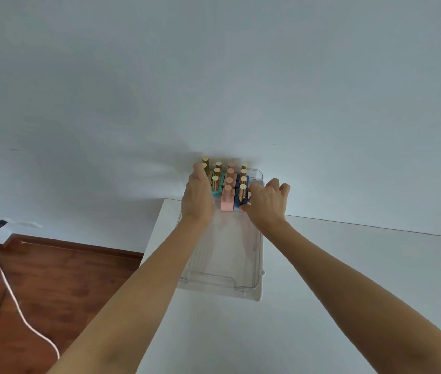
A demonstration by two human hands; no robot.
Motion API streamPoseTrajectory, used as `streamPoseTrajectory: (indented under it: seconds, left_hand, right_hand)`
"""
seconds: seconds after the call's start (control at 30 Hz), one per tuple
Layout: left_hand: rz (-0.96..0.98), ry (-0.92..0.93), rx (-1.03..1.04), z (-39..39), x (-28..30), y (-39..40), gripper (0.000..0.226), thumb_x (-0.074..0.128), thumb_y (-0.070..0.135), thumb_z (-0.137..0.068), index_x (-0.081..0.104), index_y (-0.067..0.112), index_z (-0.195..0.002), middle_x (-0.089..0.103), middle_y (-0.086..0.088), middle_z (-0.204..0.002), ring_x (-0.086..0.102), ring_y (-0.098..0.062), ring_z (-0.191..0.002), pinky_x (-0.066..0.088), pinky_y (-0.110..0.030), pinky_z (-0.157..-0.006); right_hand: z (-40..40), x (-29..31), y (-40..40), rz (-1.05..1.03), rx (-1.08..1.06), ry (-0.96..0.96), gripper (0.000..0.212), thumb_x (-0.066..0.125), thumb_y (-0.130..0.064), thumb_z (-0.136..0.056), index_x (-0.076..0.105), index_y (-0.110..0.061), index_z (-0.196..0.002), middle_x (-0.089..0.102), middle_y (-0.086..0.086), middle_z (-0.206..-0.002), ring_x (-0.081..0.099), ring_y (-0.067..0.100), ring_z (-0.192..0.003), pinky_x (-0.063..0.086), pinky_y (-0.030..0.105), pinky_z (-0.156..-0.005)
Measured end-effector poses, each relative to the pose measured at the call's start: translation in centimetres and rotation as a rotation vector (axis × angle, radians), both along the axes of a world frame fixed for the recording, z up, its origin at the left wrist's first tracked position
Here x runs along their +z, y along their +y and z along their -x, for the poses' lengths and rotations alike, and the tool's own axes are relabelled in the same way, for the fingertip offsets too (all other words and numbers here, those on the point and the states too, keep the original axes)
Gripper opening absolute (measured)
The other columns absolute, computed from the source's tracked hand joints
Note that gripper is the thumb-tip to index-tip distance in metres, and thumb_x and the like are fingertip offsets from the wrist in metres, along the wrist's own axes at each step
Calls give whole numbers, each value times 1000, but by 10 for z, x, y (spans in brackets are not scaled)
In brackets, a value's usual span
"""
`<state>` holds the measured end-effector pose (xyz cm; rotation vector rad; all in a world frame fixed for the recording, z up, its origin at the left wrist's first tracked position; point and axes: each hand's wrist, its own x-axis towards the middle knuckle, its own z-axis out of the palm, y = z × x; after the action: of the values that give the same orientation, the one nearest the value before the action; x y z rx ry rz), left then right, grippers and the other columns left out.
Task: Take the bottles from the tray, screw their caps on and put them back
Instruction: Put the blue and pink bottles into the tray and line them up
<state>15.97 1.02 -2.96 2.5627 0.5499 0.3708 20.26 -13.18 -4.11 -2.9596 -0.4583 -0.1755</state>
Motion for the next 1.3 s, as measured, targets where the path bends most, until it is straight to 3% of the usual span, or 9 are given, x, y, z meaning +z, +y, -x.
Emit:
streamPoseTrajectory:
  seconds: [0.2,0.43,0.53,0.63,0.73,0.8,0.93,1.2,1.3]
  left_hand:
    - [-62,52,5,-11,0,0,44,59,5,-92,31,6,-126,57,-19,-113,62,-33,-93,56,-42,-76]
    - [6,40,21,-8,0,3,49,60,-1,-88,31,7,-126,56,-19,-113,62,-35,-87,45,-37,-66]
    - [-19,-37,30,-2,5,-1,50,62,-5,-86,34,5,-126,52,-18,-117,61,-34,-91,50,-37,-70]
    - [-94,-109,51,11,3,-4,51,71,-5,-79,40,3,-119,49,-16,-117,57,-26,-97,52,-29,-74]
    - [-46,51,2,21,-5,-5,54,78,9,-77,48,3,-121,57,-14,-118,62,-26,-104,55,-32,-82]
    - [8,148,-59,19,-12,-8,38,73,17,-84,59,4,-116,64,-12,-114,65,-26,-101,54,-32,-83]
    - [130,139,-109,11,-24,-15,27,64,24,-91,68,6,-111,70,-11,-108,66,-24,-97,52,-27,-77]
    - [149,115,-47,6,-31,-16,28,71,18,-86,66,5,-110,69,-11,-108,67,-24,-98,50,-26,-75]
    - [144,129,52,9,-29,-11,52,76,6,-79,51,6,-125,63,-11,-118,65,-26,-103,52,-27,-78]
  right_hand:
    - [-1,2,2,2,-21,16,27,68,-42,-80,62,-17,-88,67,6,-86,47,25,-101,28,39,-87]
    - [-1,1,3,-15,-28,22,29,67,-43,-81,63,-16,-91,67,7,-87,47,25,-103,29,39,-88]
    - [-1,0,2,-29,-30,19,29,66,-43,-80,63,-16,-91,68,6,-86,46,25,-102,28,39,-86]
    - [-1,0,0,-35,-35,27,28,67,-42,-79,63,-17,-91,68,5,-87,46,24,-103,27,39,-87]
    - [-1,2,1,-28,-36,40,23,66,-38,-80,62,-18,-89,67,5,-87,46,24,-104,27,39,-88]
    - [0,3,3,-21,-44,49,21,65,-36,-81,62,-17,-90,67,5,-87,46,24,-103,28,39,-87]
    - [0,3,3,-6,-51,50,19,63,-33,-83,62,-17,-93,66,6,-89,47,25,-103,29,39,-87]
    - [-1,-1,2,-16,-50,57,19,64,-31,-82,63,-17,-95,67,6,-90,46,25,-104,28,39,-88]
    - [-2,-2,2,-14,-48,62,21,65,-32,-82,63,-17,-96,67,6,-91,46,26,-105,28,39,-89]
